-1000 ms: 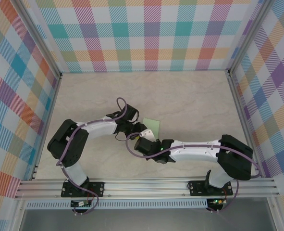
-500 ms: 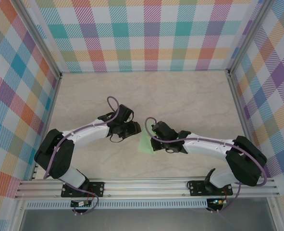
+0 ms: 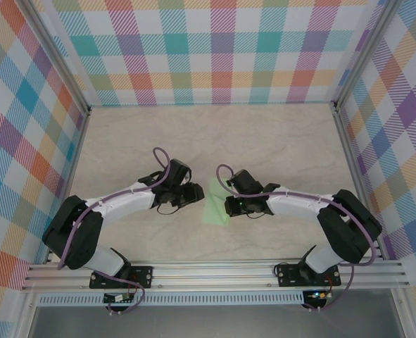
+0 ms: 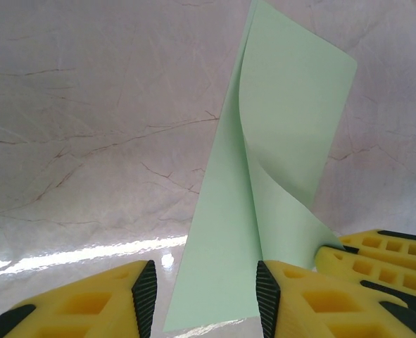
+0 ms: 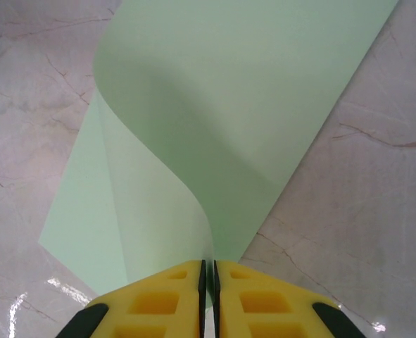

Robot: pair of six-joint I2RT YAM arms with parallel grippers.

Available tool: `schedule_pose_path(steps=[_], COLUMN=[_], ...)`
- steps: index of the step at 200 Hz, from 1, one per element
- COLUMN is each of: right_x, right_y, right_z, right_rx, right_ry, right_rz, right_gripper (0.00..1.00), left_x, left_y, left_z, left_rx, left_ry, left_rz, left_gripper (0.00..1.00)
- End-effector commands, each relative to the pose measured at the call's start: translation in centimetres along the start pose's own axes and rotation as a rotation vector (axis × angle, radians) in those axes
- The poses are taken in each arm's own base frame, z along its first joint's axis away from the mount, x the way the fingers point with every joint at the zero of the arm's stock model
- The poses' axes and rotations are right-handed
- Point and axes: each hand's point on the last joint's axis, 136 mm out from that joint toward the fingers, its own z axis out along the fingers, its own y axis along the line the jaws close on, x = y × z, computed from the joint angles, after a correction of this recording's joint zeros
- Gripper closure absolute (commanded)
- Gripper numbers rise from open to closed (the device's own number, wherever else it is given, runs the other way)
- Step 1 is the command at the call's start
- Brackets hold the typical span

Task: Fold a paper plane with a square sheet of paper (pick it up from the middle)
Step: Fold the triangle a second time at the center of the table.

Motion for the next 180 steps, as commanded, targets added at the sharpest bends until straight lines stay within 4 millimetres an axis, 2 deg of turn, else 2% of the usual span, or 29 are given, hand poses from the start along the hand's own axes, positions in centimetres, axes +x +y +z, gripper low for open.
schedule_pose_path(steps=[1, 86, 148, 180], right_x=[-1.3, -2.2, -2.2, -1.9], right_y=[0.7, 0.4, -0.3, -0.5], right_z=[-0.2, 1.0, 1.4, 1.5], right_rx=[-0.027, -0.052, -0.030, -0.021], right_ry=[-0.004, 0.025, 0.040, 0.049], right_rz=[-0.039, -0.056, -0.056, -0.045], right_gripper=[0.87, 0.86, 0.86, 0.86], left_x=[0.3, 0.4, 0.4, 0.5], left_y=[-1.1, -1.4, -1.8, -1.8], left_z=[-0.2, 0.1, 0.2, 0.3], left_rx=[0.057, 0.084, 0.093, 0.090], left_ry=[-0.005, -0.008, -0.004, -0.001], left_rz=[-0.001, 0.007, 0.016, 0.015], left_gripper=[0.56, 0.49, 0.49, 0.51])
